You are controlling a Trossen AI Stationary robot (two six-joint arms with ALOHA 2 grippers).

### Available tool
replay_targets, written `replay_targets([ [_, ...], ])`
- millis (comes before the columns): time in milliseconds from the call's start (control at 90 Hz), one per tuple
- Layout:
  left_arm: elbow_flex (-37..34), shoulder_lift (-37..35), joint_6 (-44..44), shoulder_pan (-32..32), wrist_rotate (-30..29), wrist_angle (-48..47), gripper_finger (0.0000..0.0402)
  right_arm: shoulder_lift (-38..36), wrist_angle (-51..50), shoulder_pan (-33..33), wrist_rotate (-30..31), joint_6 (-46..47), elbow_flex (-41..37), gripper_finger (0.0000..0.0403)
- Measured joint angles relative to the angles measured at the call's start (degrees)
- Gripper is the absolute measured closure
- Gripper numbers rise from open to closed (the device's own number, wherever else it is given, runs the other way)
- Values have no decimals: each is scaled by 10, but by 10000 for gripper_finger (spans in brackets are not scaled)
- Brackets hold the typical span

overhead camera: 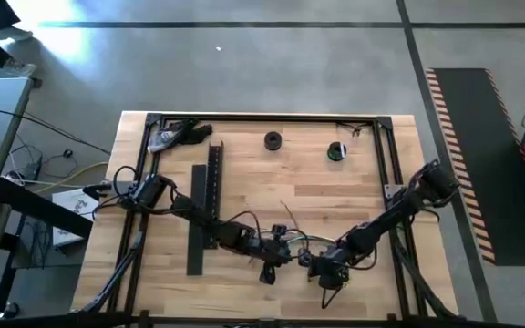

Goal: Ziptie cables
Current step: Wrap the black zip tie on the cable

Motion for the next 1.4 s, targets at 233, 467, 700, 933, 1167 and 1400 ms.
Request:
replay_targets([
  [233,0,0,49,-8,-17,1,395,-19,46,12,95,219,-22,403],
  [467,0,0,80,-14,-61,4,340,-22,188,41,204,364,-63,403],
  [700,0,0,55,-14,-81,31,286,-22,339,80,373,522,-114,403],
  [933,1,0,64,-13,-85,123,273,-23,437,105,505,573,-136,403],
  [1167,1,0,60,-12,-107,163,273,-23,447,107,518,573,-136,403],
  [1400,1,0,54,-12,-117,167,326,-23,446,107,518,573,-136,403],
])
